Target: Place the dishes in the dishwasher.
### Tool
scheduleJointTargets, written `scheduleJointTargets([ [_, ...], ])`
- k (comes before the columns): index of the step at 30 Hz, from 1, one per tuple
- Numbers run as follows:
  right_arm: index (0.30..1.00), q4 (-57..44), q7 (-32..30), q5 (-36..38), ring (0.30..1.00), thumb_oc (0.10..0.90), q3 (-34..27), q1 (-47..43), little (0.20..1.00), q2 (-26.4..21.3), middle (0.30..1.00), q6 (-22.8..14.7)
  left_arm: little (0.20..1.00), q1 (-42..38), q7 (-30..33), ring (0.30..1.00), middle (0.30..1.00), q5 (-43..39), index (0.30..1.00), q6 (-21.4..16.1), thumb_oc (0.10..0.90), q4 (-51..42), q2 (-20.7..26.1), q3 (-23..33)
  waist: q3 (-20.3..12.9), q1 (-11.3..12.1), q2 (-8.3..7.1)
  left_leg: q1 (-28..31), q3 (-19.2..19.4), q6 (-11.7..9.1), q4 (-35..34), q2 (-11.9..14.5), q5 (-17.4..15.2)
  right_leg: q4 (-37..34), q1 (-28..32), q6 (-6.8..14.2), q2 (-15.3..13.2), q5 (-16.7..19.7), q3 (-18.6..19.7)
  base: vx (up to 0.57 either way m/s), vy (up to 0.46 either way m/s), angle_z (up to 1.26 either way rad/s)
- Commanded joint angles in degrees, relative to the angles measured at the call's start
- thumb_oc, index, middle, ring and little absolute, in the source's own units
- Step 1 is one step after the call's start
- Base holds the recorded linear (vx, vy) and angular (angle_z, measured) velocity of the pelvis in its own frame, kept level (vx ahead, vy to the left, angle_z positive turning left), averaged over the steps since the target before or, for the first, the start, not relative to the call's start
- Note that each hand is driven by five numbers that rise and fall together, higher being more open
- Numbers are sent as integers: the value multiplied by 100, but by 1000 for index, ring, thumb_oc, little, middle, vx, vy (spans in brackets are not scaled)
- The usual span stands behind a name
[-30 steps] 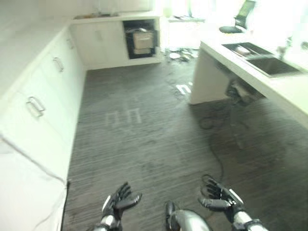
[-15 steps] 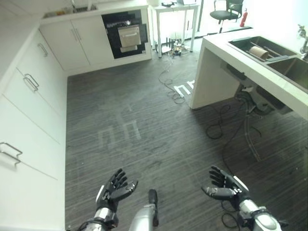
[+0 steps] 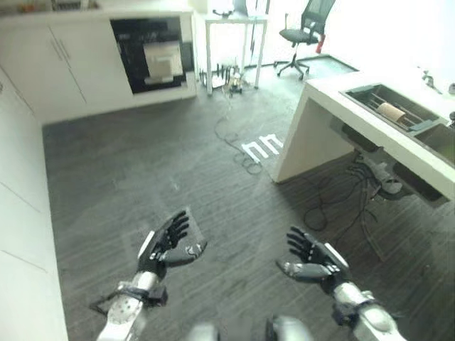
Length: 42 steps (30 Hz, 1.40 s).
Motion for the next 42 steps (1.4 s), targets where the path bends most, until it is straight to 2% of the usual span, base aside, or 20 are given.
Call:
scheduleJointTargets([
  [1,900,-467,-4,408,900,800,-581,-380,900,-391,900,-621,900,59,105,900,900,231,900,-508,800,-854,9,-58,-332,-228,276,917,261,-59,-1234,-329,353,-486,-66,66,33,1332,-351,564,-293,-37],
  [2,900,-554,-60,334,900,800,-536,-437,900,-395,900,-692,900,88,191,900,900,277,900,-602,800,-955,-7,-56,-337,-207,258,1075,353,-49,-1234,-275,166,-486,-115,77,-119,1335,-485,594,-314,-9],
  [6,900,-599,-275,338,900,800,-446,-592,900,-489,900,-673,900,98,353,900,900,401,900,-784,800,-1011,8,-110,-476,-170,205,1298,519,-121,-1234,-190,178,-486,140,68,-50,1180,-469,461,-238,-16],
  [9,900,-711,-434,267,900,800,-516,-721,900,-676,900,-668,900,-13,457,900,900,393,900,-995,800,-1313,28,-75,-664,-226,299,1757,545,-482,-1234,216,1147,-486,494,-193,313,961,-333,481,-248,-7],
  [11,900,-796,-464,316,900,800,-650,-804,900,-822,900,-728,900,-109,498,900,900,349,900,-1134,800,-1577,-38,-72,-701,-159,132,1728,628,-724,-821,260,2314,-486,866,-511,442,625,-163,480,-352,-52],
  [13,900,-871,-479,235,900,800,-709,-822,900,-870,900,-803,900,-143,532,900,900,324,900,-1265,800,-1592,-95,-86,-691,-199,51,1465,627,-802,278,246,2445,-486,998,-701,521,532,-58,367,-292,-81],
  [14,900,-952,-494,188,900,800,-760,-791,900,-921,900,-884,900,-151,563,900,900,400,900,-1408,800,-1549,-150,-122,-657,-217,23,1050,483,-802,1256,97,2512,-486,1124,-837,643,453,100,308,-201,-94],
  [15,900,-976,-482,176,900,800,-782,-766,900,-932,900,-905,900,-141,648,900,900,504,900,-1482,800,-1541,-175,-143,-626,-204,19,819,389,-769,1699,99,2463,-486,1215,-884,695,411,153,318,-200,-63],
  [16,900,-1055,-565,103,900,800,-844,-714,900,-918,900,-951,900,-185,832,900,900,959,900,-1716,800,-1541,-172,-193,-561,-162,-78,103,357,-614,2205,35,2420,-486,1353,-932,721,365,312,253,-106,-46],
  [18,900,-1160,-579,174,900,800,-960,-662,900,-997,900,-1041,900,-221,673,900,900,1183,900,-1959,800,-1618,-132,-169,-492,-102,-73,-303,328,-424,1532,-114,2203,-486,1426,-866,879,313,549,312,-14,-52],
  [21,900,-1368,-482,411,900,800,-1182,-618,900,-1119,900,-1034,900,-157,529,900,900,898,900,-2017,800,-2022,22,23,-483,-13,66,32,304,-383,-1023,0,2163,-486,1577,-685,1165,39,1007,359,145,-126],
  [22,900,-1443,-395,492,900,800,-1202,-662,900,-1142,900,-997,900,-178,648,900,900,865,900,-2041,800,-2111,46,66,-419,84,243,-394,-197,-385,-1234,-20,1926,-486,1704,-625,1421,-35,1257,462,214,-128],
  [24,900,-1617,-391,556,900,800,-1201,-750,900,-1173,900,-874,900,-189,807,900,900,901,900,-2019,800,-2337,-10,140,-431,246,372,-824,-862,-425,-1234,-212,1863,-486,1791,-631,1646,-124,1583,357,163,-127],
  [26,900,-1737,-466,547,900,800,-1171,-842,900,-1203,900,-853,900,-333,674,900,900,914,900,-2294,800,-2354,-48,177,-454,304,394,-925,-1035,-472,-1234,-302,1886,-486,1927,-630,1678,-254,1770,271,175,-172],
  [30,900,-1850,-496,690,900,800,-1355,-783,900,-1156,900,-842,900,-829,615,900,900,731,900,-2130,800,-2394,76,84,-601,2,411,-484,-725,-295,-1234,-229,1466,-486,2015,-400,1285,-102,1672,212,205,-162],
  [33,900,-1944,-567,634,900,800,-1419,-644,900,-896,900,-886,900,-1032,518,900,900,580,900,-1929,800,-2476,134,-36,-686,-137,455,-299,-544,-85,-1234,-271,1355,-486,2287,-247,1138,568,1503,252,217,-16],
  [35,900,-1964,-574,555,900,800,-1290,-687,900,-690,900,-857,900,-948,351,900,900,431,900,-1687,800,-2564,116,-53,-618,-182,660,68,-397,50,-1234,-139,1151,781,1790,-146,1121,1235,956,187,250,-1],
  [38,900,-1887,-430,689,900,800,-1262,-817,900,-613,900,-764,900,-1021,408,900,900,552,900,-1420,800,-2742,218,112,-559,-129,655,297,-59,11,-1234,-57,965,272,1539,-188,795,1172,251,179,100,-53],
  [40,900,-1906,-353,885,900,800,-1337,-823,900,-642,900,-772,900,-1097,196,900,900,428,900,-1356,800,-2803,305,149,-493,-189,530,459,48,-38,-1234,-143,819,-486,1461,-157,646,1060,99,190,-75,-36],
  [42,900,-1910,-333,928,900,800,-1336,-844,900,-644,900,-781,900,-1121,107,900,900,319,900,-1316,800,-2837,293,140,-478,-211,479,514,76,-45,-1234,-186,743,-486,1291,-135,530,1036,124,196,-142,-14],
])
